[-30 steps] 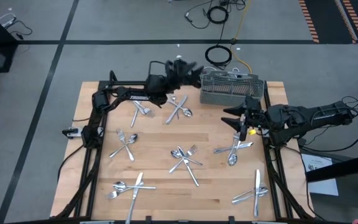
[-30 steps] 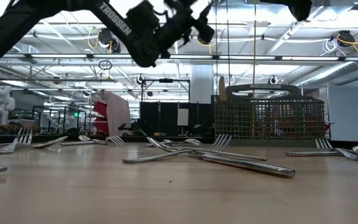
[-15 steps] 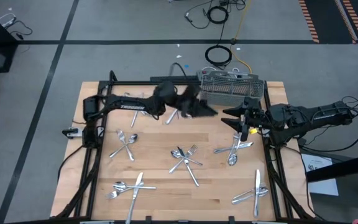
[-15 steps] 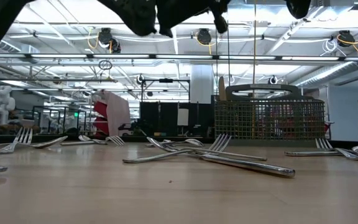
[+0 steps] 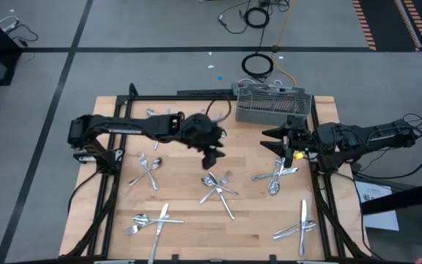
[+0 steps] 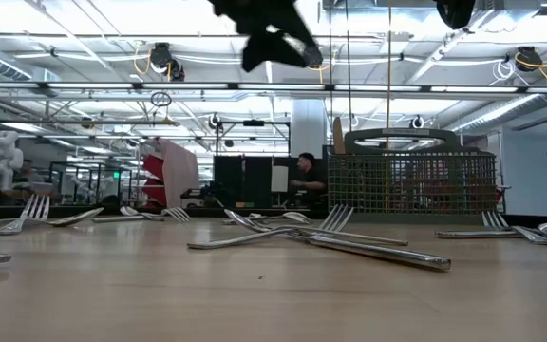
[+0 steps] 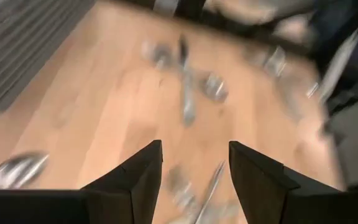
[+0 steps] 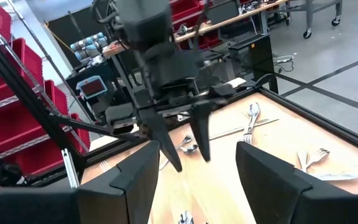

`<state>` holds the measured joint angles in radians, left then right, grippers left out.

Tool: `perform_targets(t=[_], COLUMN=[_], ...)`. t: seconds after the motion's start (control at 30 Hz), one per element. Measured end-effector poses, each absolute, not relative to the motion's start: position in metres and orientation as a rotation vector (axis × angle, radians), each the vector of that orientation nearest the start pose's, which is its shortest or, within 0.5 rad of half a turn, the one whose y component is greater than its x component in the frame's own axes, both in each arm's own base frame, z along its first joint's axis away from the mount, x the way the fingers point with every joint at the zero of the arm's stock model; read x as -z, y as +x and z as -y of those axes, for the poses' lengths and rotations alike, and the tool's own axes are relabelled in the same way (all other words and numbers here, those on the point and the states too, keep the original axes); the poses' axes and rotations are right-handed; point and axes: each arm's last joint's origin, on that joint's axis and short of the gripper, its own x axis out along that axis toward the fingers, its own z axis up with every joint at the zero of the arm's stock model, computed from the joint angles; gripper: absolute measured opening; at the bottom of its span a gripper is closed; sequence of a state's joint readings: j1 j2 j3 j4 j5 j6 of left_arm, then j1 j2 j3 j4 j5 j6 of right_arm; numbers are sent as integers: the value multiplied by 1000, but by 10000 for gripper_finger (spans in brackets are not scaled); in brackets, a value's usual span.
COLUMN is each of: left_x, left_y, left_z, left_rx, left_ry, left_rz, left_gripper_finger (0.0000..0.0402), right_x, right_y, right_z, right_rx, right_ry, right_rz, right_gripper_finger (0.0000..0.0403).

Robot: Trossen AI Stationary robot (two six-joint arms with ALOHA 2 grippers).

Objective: Sort silverware
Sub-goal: Put the silver knife into the silverware basket

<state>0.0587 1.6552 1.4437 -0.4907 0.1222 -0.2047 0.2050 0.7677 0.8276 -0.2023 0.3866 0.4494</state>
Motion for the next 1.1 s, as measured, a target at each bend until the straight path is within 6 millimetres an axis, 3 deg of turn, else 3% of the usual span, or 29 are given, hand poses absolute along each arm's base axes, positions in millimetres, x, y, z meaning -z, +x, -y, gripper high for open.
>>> perform_targets(t=[0.27, 0.47, 0.63, 0.83, 1.0, 1.1], left_x=[-284, -267, -265, -259, -241, -236], left_y=[354, 340, 325, 308, 280, 263], left_z=[12, 26, 51, 102, 147, 176], left_rx=[64, 41, 34, -7, -88, -150], left_ry=[71, 75, 44, -33, -56, -161], left_rz=[-1004, -1226, -1352, -1389, -1440, -1423], left_gripper_finger=[192, 192, 192, 192, 192, 192], right_x=[-345, -341, -334, -325, -319, -316], right_y=[168, 175, 184, 196, 205, 209], right_z=[-24, -25, -29, -32, -34, -35], right_rx=[217, 214, 177, 170, 174, 170], right_ry=[374, 401, 425, 430, 405, 378], right_rz=[-109, -139, -186, -238, -268, -279], right_gripper_finger=[203, 203, 203, 203, 203, 203])
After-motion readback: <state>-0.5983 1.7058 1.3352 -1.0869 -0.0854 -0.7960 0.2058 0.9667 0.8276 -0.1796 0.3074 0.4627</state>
